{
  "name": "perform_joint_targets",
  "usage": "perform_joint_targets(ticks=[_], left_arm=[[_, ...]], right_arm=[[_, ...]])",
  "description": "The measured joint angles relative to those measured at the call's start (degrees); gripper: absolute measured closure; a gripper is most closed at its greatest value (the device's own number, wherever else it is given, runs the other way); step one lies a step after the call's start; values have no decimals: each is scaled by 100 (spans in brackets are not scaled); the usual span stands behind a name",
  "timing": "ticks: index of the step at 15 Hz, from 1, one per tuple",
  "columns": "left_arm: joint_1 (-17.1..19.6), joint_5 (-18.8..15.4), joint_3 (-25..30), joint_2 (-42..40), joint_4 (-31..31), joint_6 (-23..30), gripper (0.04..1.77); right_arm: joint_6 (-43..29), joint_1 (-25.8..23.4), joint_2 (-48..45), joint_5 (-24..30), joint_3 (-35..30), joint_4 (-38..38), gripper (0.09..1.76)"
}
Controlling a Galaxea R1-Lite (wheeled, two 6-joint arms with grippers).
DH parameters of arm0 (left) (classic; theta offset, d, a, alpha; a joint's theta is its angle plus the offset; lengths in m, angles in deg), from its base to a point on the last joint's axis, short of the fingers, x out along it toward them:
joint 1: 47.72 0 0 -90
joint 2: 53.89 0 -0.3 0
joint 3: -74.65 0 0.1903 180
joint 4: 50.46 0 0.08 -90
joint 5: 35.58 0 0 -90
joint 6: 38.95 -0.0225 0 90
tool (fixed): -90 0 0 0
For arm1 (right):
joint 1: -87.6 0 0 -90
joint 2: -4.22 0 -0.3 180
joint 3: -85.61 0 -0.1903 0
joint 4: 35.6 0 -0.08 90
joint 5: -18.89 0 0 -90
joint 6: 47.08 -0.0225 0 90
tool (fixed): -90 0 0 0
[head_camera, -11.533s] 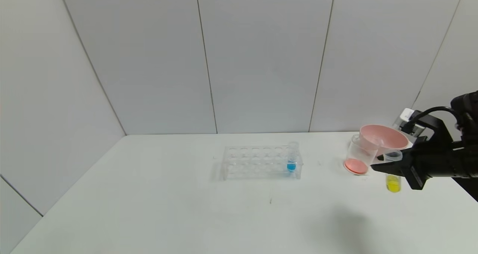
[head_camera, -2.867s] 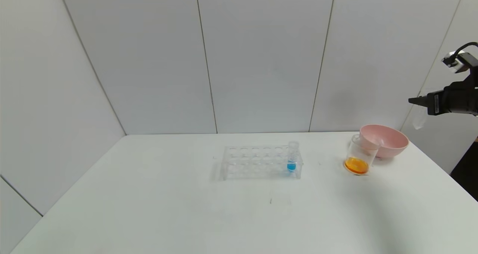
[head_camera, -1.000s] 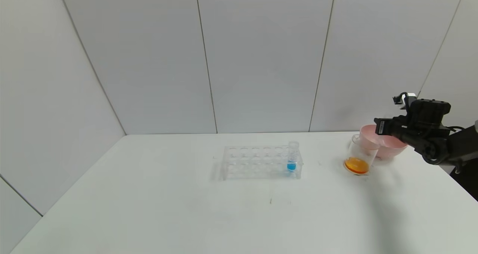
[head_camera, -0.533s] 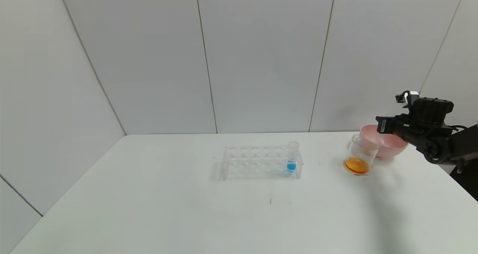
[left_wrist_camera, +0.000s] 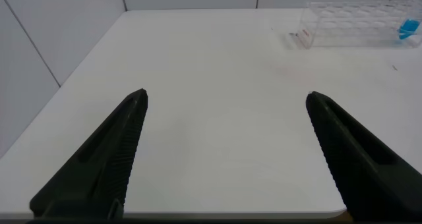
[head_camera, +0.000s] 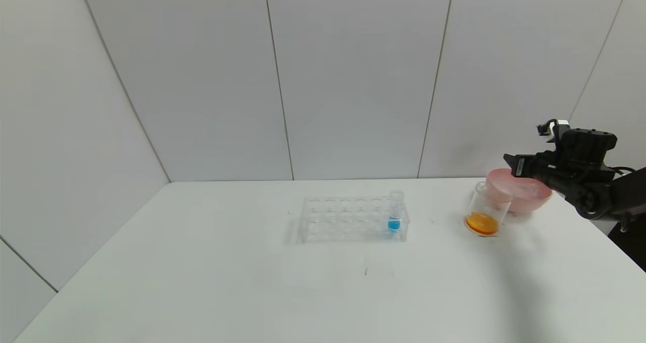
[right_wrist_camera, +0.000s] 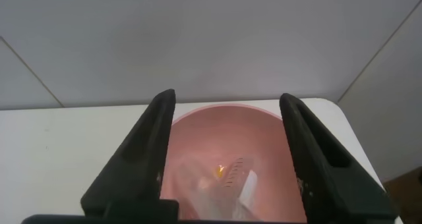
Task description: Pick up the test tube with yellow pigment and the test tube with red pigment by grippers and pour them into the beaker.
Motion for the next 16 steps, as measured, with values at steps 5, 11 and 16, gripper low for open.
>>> perform_joint_targets(ticks=[5, 11, 16], left_arm=[[0, 0, 0, 0, 0, 0, 9], [0, 0, 0, 0, 0, 0, 9], [0, 0, 0, 0, 0, 0, 9]], right_arm=[[-51, 101, -234, -28, -10, -79, 42], [-280, 959, -981, -421, -516, -93, 27], [-428, 1713, -1880, -421, -1574, 9, 21]])
